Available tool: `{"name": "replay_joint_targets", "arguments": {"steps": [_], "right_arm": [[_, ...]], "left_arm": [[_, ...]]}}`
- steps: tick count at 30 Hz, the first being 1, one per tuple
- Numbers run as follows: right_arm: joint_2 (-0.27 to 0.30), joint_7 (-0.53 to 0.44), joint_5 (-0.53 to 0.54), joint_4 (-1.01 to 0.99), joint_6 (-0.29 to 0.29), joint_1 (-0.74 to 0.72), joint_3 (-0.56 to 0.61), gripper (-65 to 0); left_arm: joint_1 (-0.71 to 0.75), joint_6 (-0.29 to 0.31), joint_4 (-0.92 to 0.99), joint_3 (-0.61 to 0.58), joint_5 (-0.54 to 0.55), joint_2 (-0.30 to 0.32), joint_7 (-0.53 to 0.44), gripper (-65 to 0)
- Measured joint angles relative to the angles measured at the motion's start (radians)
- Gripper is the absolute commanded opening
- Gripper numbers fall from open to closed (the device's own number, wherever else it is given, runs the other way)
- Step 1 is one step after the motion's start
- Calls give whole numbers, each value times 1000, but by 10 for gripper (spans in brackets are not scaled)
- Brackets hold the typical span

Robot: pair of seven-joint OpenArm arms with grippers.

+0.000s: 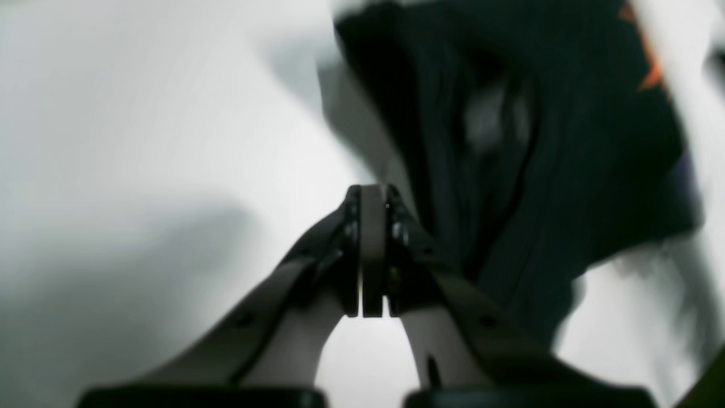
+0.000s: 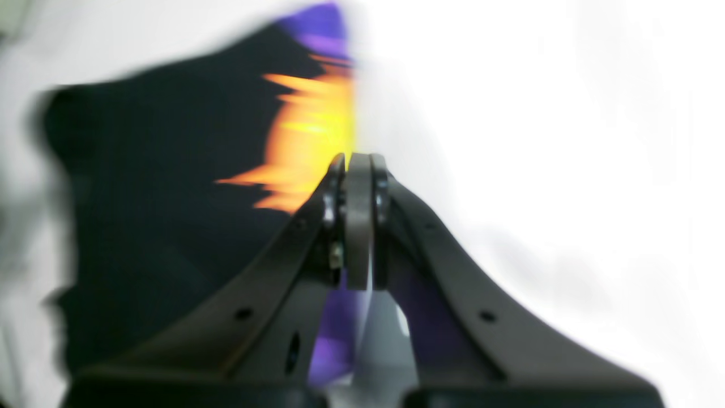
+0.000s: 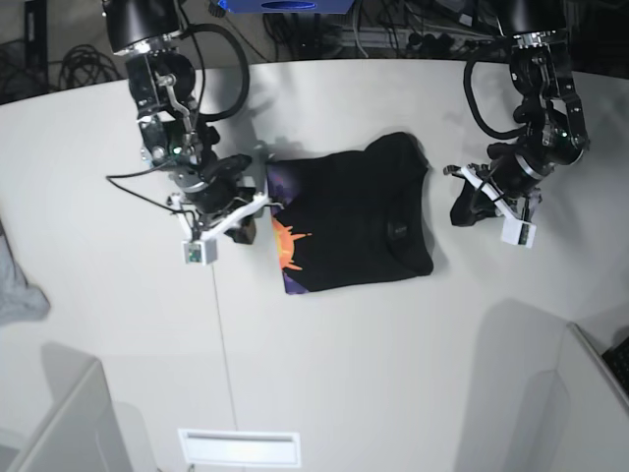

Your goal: Fold the T-shirt properly

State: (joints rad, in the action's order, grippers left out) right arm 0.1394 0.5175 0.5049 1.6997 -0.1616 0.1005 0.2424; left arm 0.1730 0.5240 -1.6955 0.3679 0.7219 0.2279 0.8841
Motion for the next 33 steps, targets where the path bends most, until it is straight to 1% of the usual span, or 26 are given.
{"name": "replay_joint_targets", "arguments": {"steps": [1,3,6,8,9,16,21,24,26,30,33], "right_arm": [[7,-3,-4,0,-6,7,-11,-650],[16,-6,-3,9,-5,30,-26,-650],[17,-3,-2,23,-3,62,-27,-650],[26,2,8,25,-3,64,-32,-650],[32,-3,4,26,-3,64,-33,-650],[37,0,4,29,-3,93,-35,-650],[37,-2,4,29,-3,95,-35,-650],[36,-3,4,29,-3,101,-35,-650],[37,-2,3,29,-3,111,-37,-650],[37,-3,4,29,-3,113,-38,-650],[37,-2,4,29,-3,114,-41,-650]], "left_arm": [[-1,0,0,5,21,-11,2,-609],[3,0,0,8,44,-32,3,-423],[2,0,35,3,47,-35,3,-155],[-3,0,74,5,43,-40,3,-21],[-9,0,93,11,38,-48,4,0],[-66,0,172,4,44,-93,2,0],[-123,1,272,1,45,-120,2,0],[-145,1,321,1,66,-132,-10,0],[-158,2,352,-23,73,-133,-32,0],[-177,22,402,-98,93,-135,-47,0],[-188,28,440,-110,115,-136,-62,0]]}}
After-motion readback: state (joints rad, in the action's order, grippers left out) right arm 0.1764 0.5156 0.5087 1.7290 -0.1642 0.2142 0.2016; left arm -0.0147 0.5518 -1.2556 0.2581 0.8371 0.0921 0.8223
